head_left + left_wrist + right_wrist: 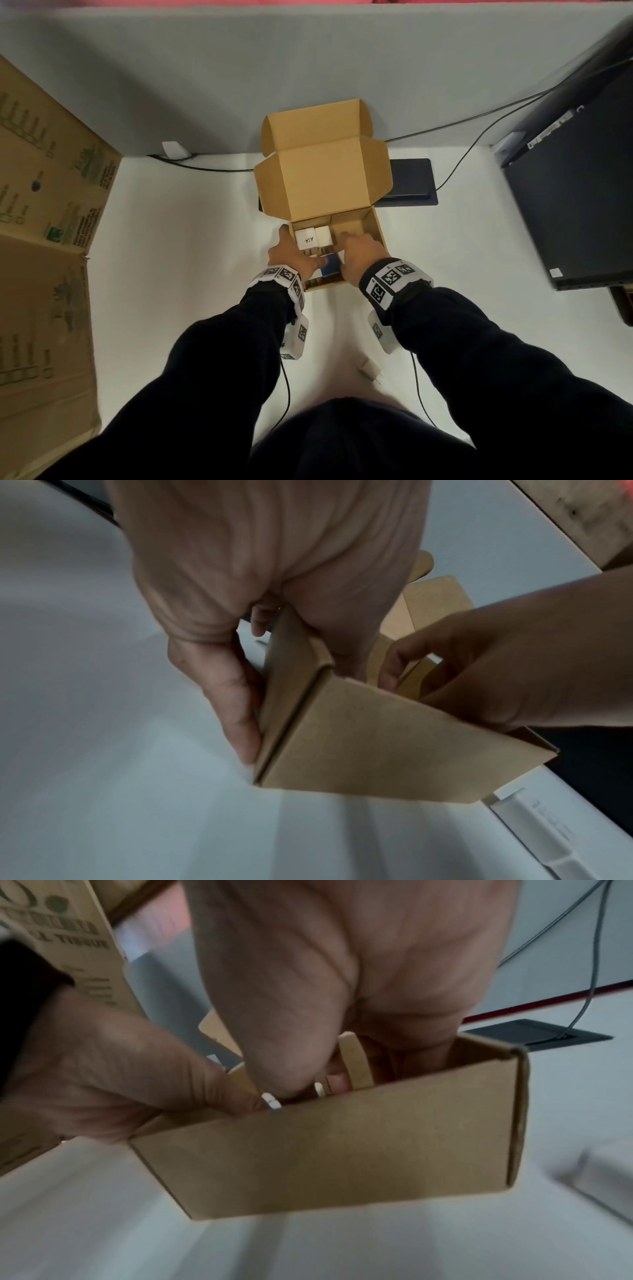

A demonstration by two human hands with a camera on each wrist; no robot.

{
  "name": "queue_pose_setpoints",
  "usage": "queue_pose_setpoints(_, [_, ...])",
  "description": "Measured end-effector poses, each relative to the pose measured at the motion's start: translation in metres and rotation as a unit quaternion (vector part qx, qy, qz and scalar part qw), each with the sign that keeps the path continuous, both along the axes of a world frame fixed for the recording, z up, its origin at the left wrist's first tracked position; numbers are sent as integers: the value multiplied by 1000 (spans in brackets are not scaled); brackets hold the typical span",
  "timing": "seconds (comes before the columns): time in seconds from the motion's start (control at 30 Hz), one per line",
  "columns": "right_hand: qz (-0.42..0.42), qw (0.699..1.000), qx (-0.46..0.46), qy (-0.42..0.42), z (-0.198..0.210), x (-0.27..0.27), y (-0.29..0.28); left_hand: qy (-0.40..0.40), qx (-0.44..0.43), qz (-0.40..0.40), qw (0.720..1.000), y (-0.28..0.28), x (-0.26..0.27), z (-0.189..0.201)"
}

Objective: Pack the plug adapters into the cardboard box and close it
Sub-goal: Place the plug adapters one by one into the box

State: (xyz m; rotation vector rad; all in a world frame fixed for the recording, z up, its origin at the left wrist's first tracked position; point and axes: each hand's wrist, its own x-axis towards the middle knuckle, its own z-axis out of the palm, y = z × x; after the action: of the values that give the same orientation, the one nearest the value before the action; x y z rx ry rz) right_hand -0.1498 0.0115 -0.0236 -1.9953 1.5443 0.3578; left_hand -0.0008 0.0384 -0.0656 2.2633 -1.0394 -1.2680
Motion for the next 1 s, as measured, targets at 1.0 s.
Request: queue_pose_setpoints(1.0, [-221, 971, -80, -54, -29, -119, 40, -254, -158, -417, 858, 3, -16, 32])
